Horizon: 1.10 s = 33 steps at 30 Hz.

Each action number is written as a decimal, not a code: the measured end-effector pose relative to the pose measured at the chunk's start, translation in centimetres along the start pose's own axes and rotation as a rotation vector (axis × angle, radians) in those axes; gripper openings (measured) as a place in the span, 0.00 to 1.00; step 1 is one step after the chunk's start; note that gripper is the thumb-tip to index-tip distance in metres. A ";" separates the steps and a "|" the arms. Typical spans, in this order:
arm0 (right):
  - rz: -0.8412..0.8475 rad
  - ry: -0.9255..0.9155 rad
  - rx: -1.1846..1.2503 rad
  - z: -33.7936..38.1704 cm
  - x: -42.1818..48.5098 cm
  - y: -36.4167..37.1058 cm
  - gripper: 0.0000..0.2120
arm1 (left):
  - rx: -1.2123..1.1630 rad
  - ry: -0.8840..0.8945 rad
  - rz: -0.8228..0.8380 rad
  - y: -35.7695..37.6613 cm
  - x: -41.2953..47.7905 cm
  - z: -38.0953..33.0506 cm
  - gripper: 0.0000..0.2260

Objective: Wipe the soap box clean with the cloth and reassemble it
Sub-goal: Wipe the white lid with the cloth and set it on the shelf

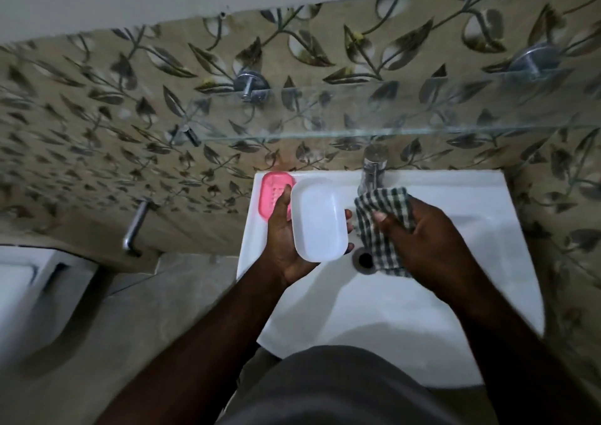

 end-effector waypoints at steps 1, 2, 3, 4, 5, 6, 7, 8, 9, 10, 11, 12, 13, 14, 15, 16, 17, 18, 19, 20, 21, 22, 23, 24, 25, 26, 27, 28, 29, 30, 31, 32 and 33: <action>0.036 -0.013 0.020 0.3 -0.1 0.6 0.04 | 0.028 0.019 -0.030 0.2 -0.1 -0.1 0.31; 0.059 -0.024 0.030 0.5 -0.1 1.3 0.06 | 0.069 0.038 -0.058 0.3 -0.2 -0.2 0.30; 0.076 -0.024 0.023 0.6 0.0 2.0 0.07 | 0.117 0.056 -0.080 0.6 -0.4 -0.2 0.29; 0.083 -0.018 0.000 0.7 0.2 2.7 0.07 | 0.168 0.075 -0.092 1.0 -0.5 -0.2 0.28; 0.083 -0.006 -0.035 0.6 0.6 3.3 0.06 | 0.223 0.094 -0.093 1.4 -0.7 -0.2 0.26; 0.091 -0.004 -0.076 0.8 1.0 4.0 0.06 | 0.269 0.105 -0.085 1.5 -0.7 -0.1 0.25; 0.107 -0.004 -0.103 1.2 1.4 4.6 0.06 | 0.307 0.106 -0.079 1.7 -0.8 0.1 0.24; 0.125 -0.011 -0.098 1.7 1.7 5.2 0.07 | 0.335 0.104 -0.072 1.5 -0.8 0.2 0.23; 0.135 -0.018 -0.067 2.2 2.0 5.7 0.09 | 0.355 0.107 -0.069 1.4 -0.9 0.3 0.22; 0.137 -0.026 -0.040 2.8 2.1 6.3 0.10 | 0.367 0.115 -0.060 1.1 -0.9 0.3 0.22; 0.140 -0.044 -0.046 3.3 2.0 7.0 0.10 | 0.352 0.118 -0.040 0.7 -1.1 0.2 0.21; 0.151 -0.079 -0.099 3.6 1.8 7.7 0.10 | 0.336 0.121 -0.020 0.2 -1.1 0.2 0.21; 0.174 -0.117 -0.178 3.6 1.4 8.4 0.10 | 0.321 0.122 -0.012 -0.1 -1.2 -0.1 0.21; 0.222 -0.145 -0.250 3.4 0.8 9.1 0.12 | 0.316 0.125 -0.025 -0.6 -1.1 -0.3 0.22; 0.290 -0.154 -0.310 3.3 0.2 9.8 0.14 | 0.324 0.133 -0.049 -0.9 -1.1 -0.6 0.23; 0.363 -0.148 -0.337 3.1 -0.3 10.3 0.15 | 0.337 0.148 -0.057 -1.1 -0.9 -0.9 0.24; 0.426 -0.119 -0.334 2.7 -0.3 10.5 0.16 | 0.362 0.147 -0.057 -1.0 -0.9 -1.1 0.25; 0.462 -0.078 -0.309 2.4 0.0 10.5 0.14 | 0.368 0.134 -0.039 -0.9 -0.8 -1.1 0.26; 0.455 -0.025 -0.245 2.5 0.6 10.2 0.13 | 0.359 0.118 -0.028 -0.6 -0.8 -1.2 0.25; 0.405 0.035 -0.142 2.7 1.4 9.7 0.13 | 0.346 0.110 -0.006 -0.5 -0.8 -1.2 0.24; 0.326 0.077 -0.019 3.1 2.1 9.4 0.14 | 0.331 0.109 0.015 -0.3 -0.8 -1.4 0.24; 0.233 0.108 0.105 3.6 2.6 9.1 0.13 | 0.317 0.122 0.033 -0.2 -0.8 -1.5 0.23; 0.146 0.116 0.190 4.0 2.8 9.0 0.11 | 0.296 0.124 0.061 -0.1 -0.8 -1.5 0.23; 0.075 0.090 0.184 4.1 2.7 9.1 0.09 | 0.269 0.110 0.080 -0.2 -0.7 -1.3 0.23; 0.028 0.043 0.113 4.2 2.3 9.2 0.09 | 0.246 0.092 0.096 -0.2 -0.7 -1.3 0.23; 0.025 0.008 0.025 4.1 1.8 9.5 0.10 | 0.230 0.084 0.096 -0.3 -0.7 -1.4 0.23; 0.069 0.001 -0.056 3.6 1.2 9.9 0.11 | 0.231 0.082 0.090 -0.4 -0.6 -1.5 0.24; 0.148 0.015 -0.122 3.2 0.6 10.4 0.12 | 0.255 0.081 0.090 -0.5 -0.6 -1.7 0.25; 0.240 0.032 -0.166 2.8 0.1 10.8 0.12 | 0.277 0.081 0.079 -0.7 -0.6 -2.0 0.26; 0.312 0.049 -0.183 2.4 -0.1 11.0 0.12 | 0.287 0.068 0.080 -0.6 -0.6 -2.1 0.27; 0.340 0.069 -0.164 2.2 0.0 10.8 0.11 | 0.291 0.050 0.089 -0.4 -0.6 -2.0 0.29; 0.313 0.095 -0.120 2.2 0.4 10.4 0.10 | 0.292 0.024 0.099 -0.2 -0.5 -1.7 0.31; 0.239 0.125 -0.050 2.4 1.0 9.8 0.09 | 0.285 -0.006 0.113 0.1 -0.4 -1.2 0.32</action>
Point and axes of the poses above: each hand's wrist, its own x-axis towards the middle knuckle, its own y-axis out of the palm, z = x × y, the point moved 5 cm from there along x, towards the middle knuckle, and after that the axes turned 6 degrees about -y, right-handed, at the moved point
